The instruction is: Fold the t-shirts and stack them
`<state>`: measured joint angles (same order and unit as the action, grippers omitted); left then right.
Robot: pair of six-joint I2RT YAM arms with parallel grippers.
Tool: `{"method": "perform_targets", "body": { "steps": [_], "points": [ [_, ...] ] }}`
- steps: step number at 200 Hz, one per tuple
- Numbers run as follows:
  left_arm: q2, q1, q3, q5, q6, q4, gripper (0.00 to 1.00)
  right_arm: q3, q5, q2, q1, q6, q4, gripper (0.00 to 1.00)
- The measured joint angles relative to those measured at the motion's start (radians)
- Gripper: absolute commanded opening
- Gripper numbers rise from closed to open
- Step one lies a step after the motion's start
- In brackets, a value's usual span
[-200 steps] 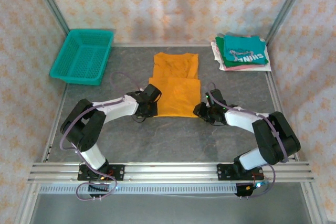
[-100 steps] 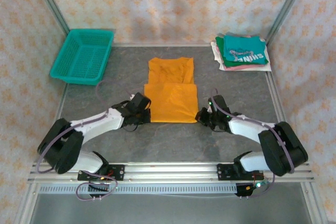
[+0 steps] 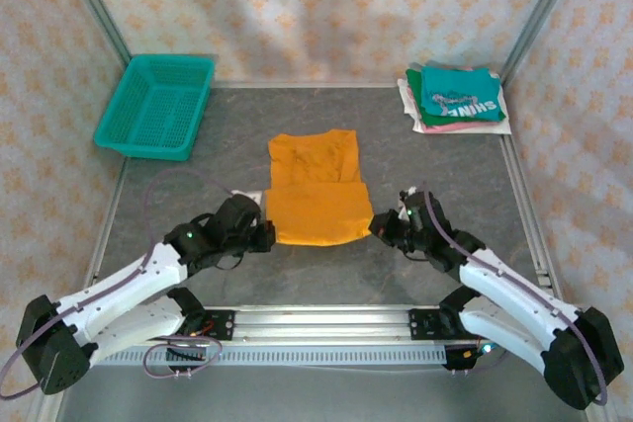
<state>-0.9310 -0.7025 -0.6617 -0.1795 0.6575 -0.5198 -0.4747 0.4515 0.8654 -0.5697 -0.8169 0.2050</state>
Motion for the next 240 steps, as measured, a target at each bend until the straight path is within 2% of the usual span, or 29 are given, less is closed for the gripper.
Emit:
{"method": "perform_targets", "body": {
  "steps": [16, 41, 123, 202, 211, 220, 226, 240],
  "points": [
    [-0.069, 0.034, -0.126, -0.023, -0.028, -0.016, 0.00, -0.126, -0.033, 0.056, 0.003, 0.018, 0.039, 0.00],
    [-0.161, 0.150, -0.262, -0.054, -0.065, -0.015, 0.00, -0.286, -0.060, 0.163, 0.042, 0.058, 0.055, 0.00],
    [-0.450, 0.406, -0.448, -0.129, -0.202, -0.012, 0.00, -0.608, -0.058, 0.573, 0.153, 0.167, 0.087, 0.00],
    [-0.721, 0.487, -0.713, -0.164, -0.297, -0.016, 0.00, -0.825, -0.028, 0.797, 0.212, 0.214, 0.106, 0.00],
    [-0.761, 0.497, -0.756, -0.169, -0.309, -0.019, 0.00, -0.864, -0.020, 0.831, 0.220, 0.219, 0.109, 0.08],
    [-0.807, 0.509, -0.804, -0.174, -0.320, -0.023, 0.20, -0.901, -0.013, 0.866, 0.230, 0.223, 0.110, 0.22],
    [-0.841, 0.517, -0.840, -0.180, -0.335, -0.032, 0.33, -0.929, -0.005, 0.895, 0.236, 0.224, 0.114, 0.27],
    [-0.919, 0.537, -0.924, -0.180, -0.354, -0.044, 0.39, -1.004, 0.002, 0.972, 0.253, 0.234, 0.112, 0.36]
  ]
}}
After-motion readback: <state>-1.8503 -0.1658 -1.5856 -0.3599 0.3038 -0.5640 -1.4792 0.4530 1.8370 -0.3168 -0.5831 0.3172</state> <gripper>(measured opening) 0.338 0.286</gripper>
